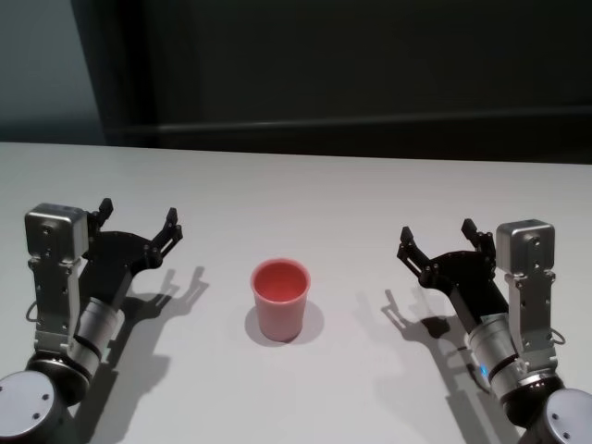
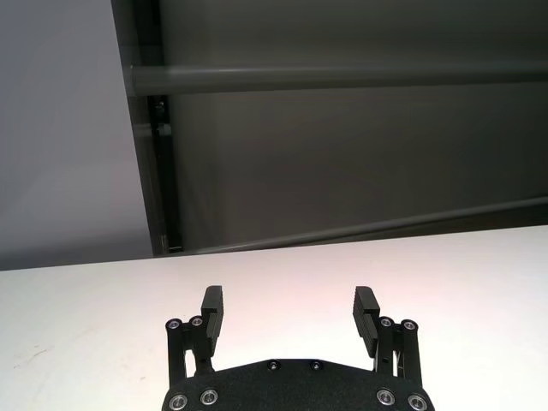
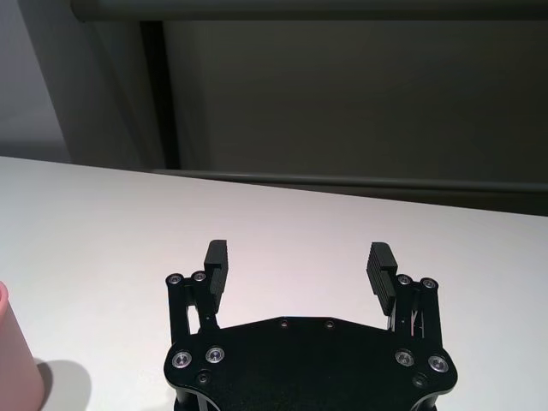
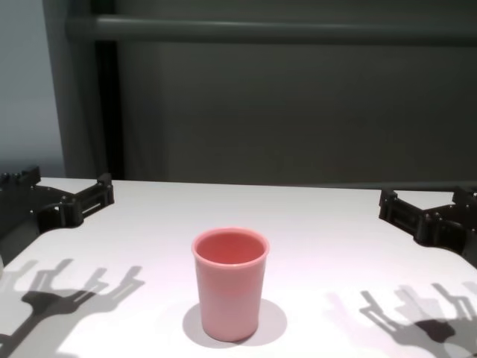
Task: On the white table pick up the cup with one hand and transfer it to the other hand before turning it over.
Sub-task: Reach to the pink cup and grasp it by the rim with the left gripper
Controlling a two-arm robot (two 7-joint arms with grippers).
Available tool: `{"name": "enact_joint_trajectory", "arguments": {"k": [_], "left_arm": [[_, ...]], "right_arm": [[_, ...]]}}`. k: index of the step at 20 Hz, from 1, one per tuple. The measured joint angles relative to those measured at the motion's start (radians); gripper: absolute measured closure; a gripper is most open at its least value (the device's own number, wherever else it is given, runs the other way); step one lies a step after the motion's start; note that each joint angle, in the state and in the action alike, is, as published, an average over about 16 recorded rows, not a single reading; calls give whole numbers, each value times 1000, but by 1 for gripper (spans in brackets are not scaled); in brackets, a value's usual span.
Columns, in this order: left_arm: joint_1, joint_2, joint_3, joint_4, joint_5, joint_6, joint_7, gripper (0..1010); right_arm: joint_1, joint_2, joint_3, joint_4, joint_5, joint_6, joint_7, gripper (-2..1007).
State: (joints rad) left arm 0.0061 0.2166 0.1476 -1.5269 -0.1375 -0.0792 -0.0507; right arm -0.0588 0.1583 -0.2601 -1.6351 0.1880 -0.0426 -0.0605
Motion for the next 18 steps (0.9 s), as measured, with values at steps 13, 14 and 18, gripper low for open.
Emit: {"name": "enact_joint_trajectory", "arguments": {"k": [13,14,18], "left_arm": [[0,0,0,0,0,0,0,9],[0,0,0,0,0,0,0,9],[0,0,0,0,0,0,-2,9]], "right_arm": [[0,0,0,0,0,0,0,3],[0,0,0,0,0,0,0,3],[0,0,0,0,0,0,0,3]]}}
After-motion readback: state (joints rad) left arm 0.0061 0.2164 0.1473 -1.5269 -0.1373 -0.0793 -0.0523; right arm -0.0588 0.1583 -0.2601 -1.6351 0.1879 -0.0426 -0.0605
